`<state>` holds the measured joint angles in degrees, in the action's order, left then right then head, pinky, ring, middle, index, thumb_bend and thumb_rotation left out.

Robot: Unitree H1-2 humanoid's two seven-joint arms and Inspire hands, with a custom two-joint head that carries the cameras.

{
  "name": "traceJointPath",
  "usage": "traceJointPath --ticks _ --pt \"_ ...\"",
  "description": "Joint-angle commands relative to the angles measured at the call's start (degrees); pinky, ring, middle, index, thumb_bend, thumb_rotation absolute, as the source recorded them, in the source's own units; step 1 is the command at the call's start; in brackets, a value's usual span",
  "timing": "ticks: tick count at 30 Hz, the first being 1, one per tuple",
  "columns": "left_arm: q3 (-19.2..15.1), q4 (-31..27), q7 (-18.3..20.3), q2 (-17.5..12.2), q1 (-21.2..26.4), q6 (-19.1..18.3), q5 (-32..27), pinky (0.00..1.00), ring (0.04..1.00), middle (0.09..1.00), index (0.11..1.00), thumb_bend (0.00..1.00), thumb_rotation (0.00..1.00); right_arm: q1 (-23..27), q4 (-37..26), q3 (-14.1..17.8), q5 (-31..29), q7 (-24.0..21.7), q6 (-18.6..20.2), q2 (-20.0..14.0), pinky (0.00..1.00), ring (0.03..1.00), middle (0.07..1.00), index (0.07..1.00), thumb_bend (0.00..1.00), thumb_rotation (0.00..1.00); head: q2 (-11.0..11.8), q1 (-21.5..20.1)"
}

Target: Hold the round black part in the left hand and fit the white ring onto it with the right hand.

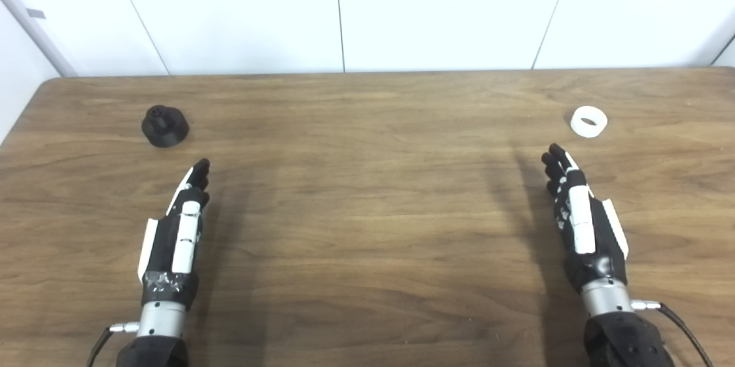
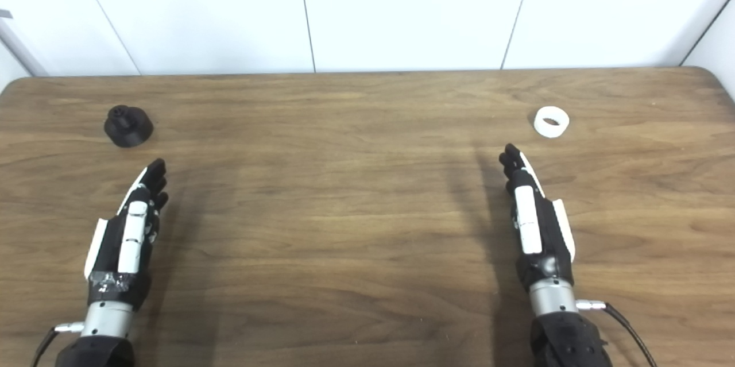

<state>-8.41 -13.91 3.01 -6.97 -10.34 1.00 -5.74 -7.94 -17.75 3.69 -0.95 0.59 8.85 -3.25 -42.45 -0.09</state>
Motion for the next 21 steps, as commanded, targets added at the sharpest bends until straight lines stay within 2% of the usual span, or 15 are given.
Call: traceJointPath --ticks 1,11,16,21 --pt "0.0 -1.1 -0.1 -0.6 0.6 1.7 0.5 1.0 0.999 0.978 0.949 0.38 0.9 0.0 -2.0 0.0 0.0 -0.1 -1.2 0.0 1.0 0.977 0.94 0.935 0.56 1.0 0.0 -0.1" --pt "-0.2 -0.4 0.2 -0.6 0.8 2.3 -0.7 1.0 1.0 0.983 0.951 0.38 0.86 0.1 -1.5 0.1 -0.2 -0.2 -2.1 -0.1 1.0 0.974 0.94 0.937 0.55 1.0 0.1 -0.1" --pt "0.1 -0.5 -0.1 -0.4 0.5 1.9 0.4 1.0 1.0 0.976 0.946 0.41 0.85 -0.1 -1.1 0.5 -0.8 -0.1 -2.2 0.1 0.98 0.969 0.936 0.932 0.55 1.0 1.8 2.0" --pt "0.4 0.8 -0.3 0.2 0.3 3.4 0.4 1.0 1.0 0.98 0.945 0.44 0.84 -0.5 -0.4 0.7 -1.0 -0.3 -2.9 -0.3 0.99 0.967 0.937 0.933 0.52 1.0 4.1 4.7"
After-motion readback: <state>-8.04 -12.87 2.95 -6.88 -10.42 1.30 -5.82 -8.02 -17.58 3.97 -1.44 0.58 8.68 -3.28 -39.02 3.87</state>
